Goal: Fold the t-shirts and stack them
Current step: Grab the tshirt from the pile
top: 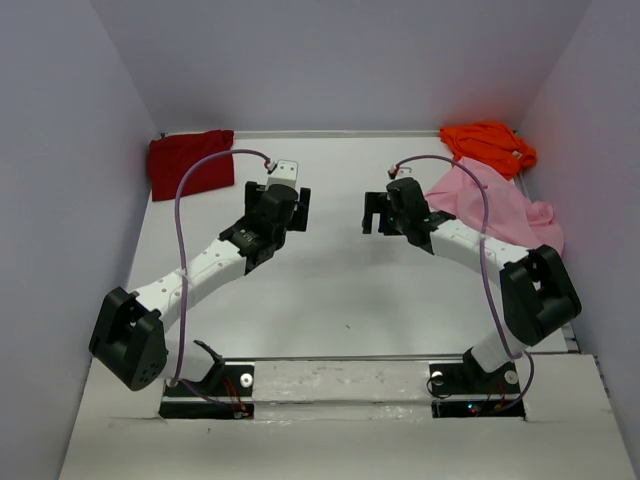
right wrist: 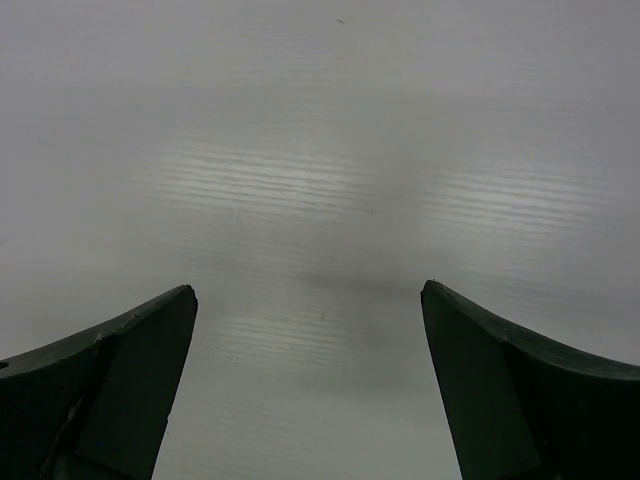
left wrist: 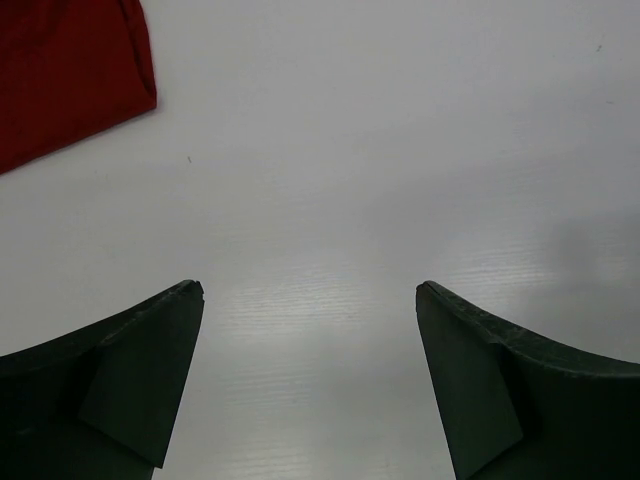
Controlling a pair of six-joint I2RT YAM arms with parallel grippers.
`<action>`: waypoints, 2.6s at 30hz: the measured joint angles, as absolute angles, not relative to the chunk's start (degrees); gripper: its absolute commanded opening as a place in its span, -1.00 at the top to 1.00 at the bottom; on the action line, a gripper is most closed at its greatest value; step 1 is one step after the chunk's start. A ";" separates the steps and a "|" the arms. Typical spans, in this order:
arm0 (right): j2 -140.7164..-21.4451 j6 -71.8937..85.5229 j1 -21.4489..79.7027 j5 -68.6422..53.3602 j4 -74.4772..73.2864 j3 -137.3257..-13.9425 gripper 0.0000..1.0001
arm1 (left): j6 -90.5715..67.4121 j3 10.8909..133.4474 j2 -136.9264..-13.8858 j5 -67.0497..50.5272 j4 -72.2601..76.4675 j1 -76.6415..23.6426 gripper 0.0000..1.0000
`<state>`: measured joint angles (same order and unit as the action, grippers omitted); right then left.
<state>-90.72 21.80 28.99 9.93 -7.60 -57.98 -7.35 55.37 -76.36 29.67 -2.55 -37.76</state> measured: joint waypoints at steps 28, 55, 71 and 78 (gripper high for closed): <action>-109.91 17.19 11.97 26.02 -29.93 -98.91 -0.98 | -7.20 55.37 -74.24 28.42 -2.55 -38.28 -0.98; -100.01 27.07 4.58 45.80 -42.26 -79.20 -0.99 | -6.92 55.37 -72.97 26.28 -2.42 -38.83 -0.98; -109.75 28.62 1.83 40.42 -39.48 -78.63 -0.95 | -6.87 55.37 -71.77 26.11 -2.39 -39.53 -0.98; -111.66 28.75 1.17 35.86 -37.26 -77.03 -0.49 | -6.59 55.37 -71.75 26.13 -2.39 -39.55 -0.98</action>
<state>-111.66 28.75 1.17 35.86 -37.26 -77.03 -6.59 55.37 -71.75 26.13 -2.39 -39.55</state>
